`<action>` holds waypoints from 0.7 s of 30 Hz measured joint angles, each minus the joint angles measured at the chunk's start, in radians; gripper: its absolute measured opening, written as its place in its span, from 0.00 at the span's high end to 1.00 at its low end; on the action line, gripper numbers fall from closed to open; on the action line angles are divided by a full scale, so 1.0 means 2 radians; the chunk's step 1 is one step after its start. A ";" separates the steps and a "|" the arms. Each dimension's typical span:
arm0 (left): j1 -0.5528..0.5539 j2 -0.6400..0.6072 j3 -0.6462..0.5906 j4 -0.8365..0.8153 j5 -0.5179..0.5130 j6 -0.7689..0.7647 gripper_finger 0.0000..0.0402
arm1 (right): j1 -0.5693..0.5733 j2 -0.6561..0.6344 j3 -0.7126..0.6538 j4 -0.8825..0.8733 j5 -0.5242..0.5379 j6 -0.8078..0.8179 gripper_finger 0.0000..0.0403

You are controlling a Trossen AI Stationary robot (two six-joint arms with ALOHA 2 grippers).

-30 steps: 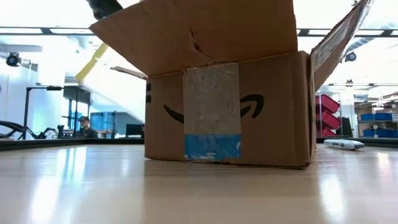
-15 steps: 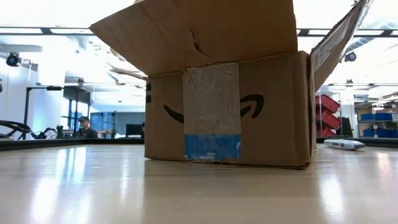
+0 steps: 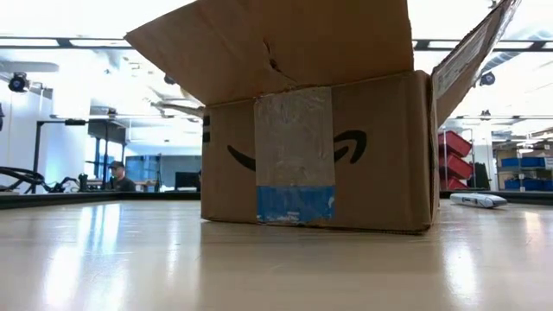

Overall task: Unpack boxes
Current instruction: Open the transparent zip lock bag

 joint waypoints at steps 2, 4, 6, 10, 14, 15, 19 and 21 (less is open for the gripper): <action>-0.008 0.006 0.000 0.003 -0.001 0.000 1.00 | -0.001 0.000 0.000 -0.023 -0.020 0.027 0.60; -0.011 0.010 0.000 0.007 -0.002 0.000 1.00 | -0.003 0.000 0.000 -0.040 -0.058 0.057 0.64; -0.012 0.012 0.000 0.010 -0.003 0.001 1.00 | -0.006 0.002 0.000 -0.053 -0.085 0.082 0.69; -0.013 0.011 -0.002 0.006 -0.005 0.000 1.00 | -0.007 0.002 0.000 -0.063 -0.110 0.124 0.81; -0.014 0.009 -0.003 0.004 -0.017 -0.018 0.95 | -0.006 0.001 0.000 -0.070 -0.136 0.157 0.97; -0.014 0.009 -0.004 0.004 -0.018 -0.019 0.93 | -0.007 0.001 0.000 -0.073 -0.141 0.168 0.98; -0.015 0.007 -0.004 0.000 -0.019 -0.019 0.78 | -0.008 0.006 0.000 -0.096 -0.146 0.204 0.99; -0.015 0.002 -0.004 -0.008 -0.019 -0.019 0.69 | -0.008 0.011 0.000 -0.110 -0.147 0.224 1.00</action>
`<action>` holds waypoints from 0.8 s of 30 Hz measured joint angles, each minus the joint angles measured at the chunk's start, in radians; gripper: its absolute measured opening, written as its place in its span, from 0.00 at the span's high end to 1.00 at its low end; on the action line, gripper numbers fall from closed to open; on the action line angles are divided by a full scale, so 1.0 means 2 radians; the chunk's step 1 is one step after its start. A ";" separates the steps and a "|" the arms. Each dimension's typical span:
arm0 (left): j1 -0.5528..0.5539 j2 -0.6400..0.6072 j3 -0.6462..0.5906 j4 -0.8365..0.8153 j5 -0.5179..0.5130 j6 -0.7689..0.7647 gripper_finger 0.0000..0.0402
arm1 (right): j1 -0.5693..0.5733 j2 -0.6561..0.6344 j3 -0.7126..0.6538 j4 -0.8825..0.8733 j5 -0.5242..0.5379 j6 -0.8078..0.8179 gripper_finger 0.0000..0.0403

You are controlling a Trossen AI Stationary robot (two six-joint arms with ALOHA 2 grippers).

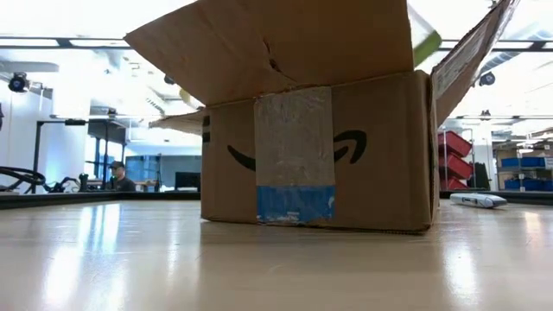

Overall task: Unpack boxes
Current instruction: Open the transparent zip lock bag

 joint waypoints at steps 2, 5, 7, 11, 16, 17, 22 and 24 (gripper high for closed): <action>0.000 -0.007 0.000 -0.012 0.001 -0.003 0.60 | 0.000 0.003 0.000 -0.014 -0.001 0.020 1.00; 0.000 -0.015 0.000 -0.030 0.014 -0.012 0.47 | 0.001 0.006 0.000 -0.035 -0.003 0.045 1.00; -0.001 -0.015 -0.001 -0.023 0.032 -0.022 0.39 | 0.001 0.009 0.000 -0.045 -0.022 0.059 1.00; -0.009 -0.005 -0.013 0.035 0.069 -0.033 0.31 | 0.001 0.018 0.000 -0.048 -0.063 0.070 1.00; -0.025 0.027 -0.037 0.103 0.071 -0.005 0.31 | 0.001 0.033 0.000 -0.051 -0.127 0.080 1.00; -0.027 0.032 -0.038 0.108 0.072 -0.002 0.31 | 0.001 0.036 0.000 -0.051 -0.136 0.083 1.00; -0.028 0.068 -0.037 0.137 0.097 0.000 0.36 | 0.001 0.044 0.000 -0.060 -0.147 0.095 1.00; -0.029 0.083 -0.037 0.150 0.100 0.000 0.38 | 0.001 0.047 0.000 -0.061 -0.149 0.099 1.00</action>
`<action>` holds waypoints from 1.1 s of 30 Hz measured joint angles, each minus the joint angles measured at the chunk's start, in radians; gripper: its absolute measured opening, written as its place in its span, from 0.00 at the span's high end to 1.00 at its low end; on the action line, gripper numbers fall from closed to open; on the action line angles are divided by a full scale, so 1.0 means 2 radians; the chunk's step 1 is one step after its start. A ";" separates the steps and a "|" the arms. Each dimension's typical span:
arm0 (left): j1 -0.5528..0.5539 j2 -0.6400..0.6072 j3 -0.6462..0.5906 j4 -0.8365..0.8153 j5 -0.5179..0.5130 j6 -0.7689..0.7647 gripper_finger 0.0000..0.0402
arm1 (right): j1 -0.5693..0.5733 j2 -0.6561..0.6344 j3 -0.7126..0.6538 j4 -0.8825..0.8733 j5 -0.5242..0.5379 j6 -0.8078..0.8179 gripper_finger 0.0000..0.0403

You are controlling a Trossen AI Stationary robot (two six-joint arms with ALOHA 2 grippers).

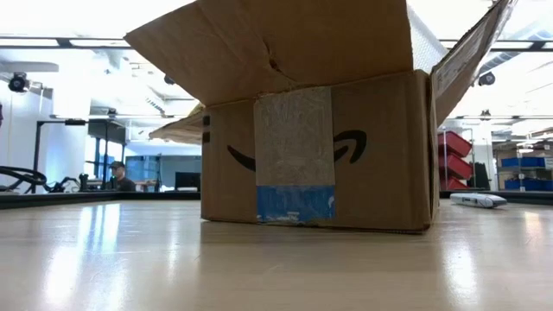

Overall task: Unpack boxes
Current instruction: Open the transparent zip lock bag

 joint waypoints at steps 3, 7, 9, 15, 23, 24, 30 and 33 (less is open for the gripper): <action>0.000 0.010 0.000 0.012 0.022 0.001 0.41 | 0.000 0.004 0.000 -0.002 0.000 0.002 1.00; -0.001 0.020 0.000 0.006 0.028 0.000 0.46 | 0.000 0.005 0.000 -0.003 0.000 0.005 1.00; -0.003 0.018 0.000 0.010 0.029 0.000 0.49 | 0.000 0.005 0.000 -0.003 0.000 0.005 1.00; -0.007 -0.002 0.000 -0.020 0.045 -0.001 0.56 | 0.000 0.005 0.000 -0.015 0.009 0.010 1.00; -0.008 -0.004 0.001 -0.013 0.045 -0.003 0.62 | 0.000 0.006 0.000 -0.010 0.009 0.013 1.00; -0.008 0.000 0.001 -0.009 0.046 -0.003 0.62 | 0.000 0.006 0.000 -0.010 0.009 0.013 1.00; -0.008 0.020 0.001 0.018 0.045 -0.002 0.62 | 0.000 0.006 0.000 -0.010 0.009 0.014 1.00; -0.008 0.022 0.001 0.023 0.044 -0.002 0.61 | 0.000 0.006 0.000 -0.010 0.009 0.017 1.00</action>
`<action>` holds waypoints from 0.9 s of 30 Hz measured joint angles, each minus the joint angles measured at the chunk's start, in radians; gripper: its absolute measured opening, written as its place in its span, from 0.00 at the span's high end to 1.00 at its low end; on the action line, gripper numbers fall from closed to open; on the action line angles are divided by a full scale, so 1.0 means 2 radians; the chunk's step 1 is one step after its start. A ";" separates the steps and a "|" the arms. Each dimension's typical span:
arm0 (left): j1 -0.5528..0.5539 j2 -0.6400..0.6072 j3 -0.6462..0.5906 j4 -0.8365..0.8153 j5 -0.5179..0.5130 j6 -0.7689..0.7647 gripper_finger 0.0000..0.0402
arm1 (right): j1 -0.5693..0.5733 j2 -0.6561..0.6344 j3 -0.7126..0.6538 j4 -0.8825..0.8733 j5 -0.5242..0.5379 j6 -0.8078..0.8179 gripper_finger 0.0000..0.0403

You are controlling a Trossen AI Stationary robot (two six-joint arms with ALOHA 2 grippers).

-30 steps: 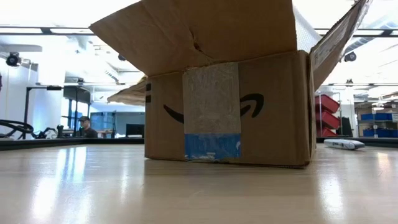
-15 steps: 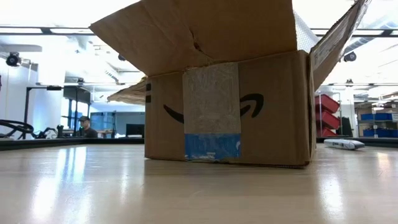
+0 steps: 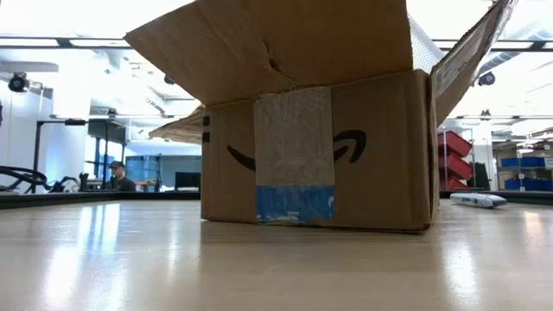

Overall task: Unpack boxes
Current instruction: Open the transparent zip lock bag

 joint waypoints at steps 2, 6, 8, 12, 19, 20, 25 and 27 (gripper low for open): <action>0.000 0.000 0.000 0.002 0.000 0.003 0.62 | 0.000 0.000 0.000 0.000 -0.001 0.000 1.00; 0.000 0.000 0.000 0.004 0.000 0.009 0.68 | 0.000 0.000 0.000 0.000 -0.003 0.000 1.00; 0.000 0.000 0.000 0.003 0.000 0.009 0.76 | 0.000 0.000 0.000 0.001 -0.003 -0.002 1.00; 0.000 0.000 0.000 -0.008 -0.001 0.009 0.95 | 0.000 0.000 0.000 0.001 -0.003 -0.003 1.00; -0.002 0.000 0.000 -0.080 -0.030 0.004 1.00 | 0.003 -0.005 0.000 0.004 -0.002 -0.004 1.00; -0.002 0.000 0.000 -0.091 -0.042 0.002 1.00 | 0.004 -0.007 0.000 0.005 0.000 -0.004 1.00; -0.001 -0.001 -0.003 -0.109 -0.065 -0.004 1.00 | 0.004 -0.016 0.000 0.014 0.002 -0.009 1.00; -0.001 -0.001 -0.007 -0.108 -0.065 -0.007 1.00 | 0.004 -0.020 0.000 0.014 0.002 -0.012 1.00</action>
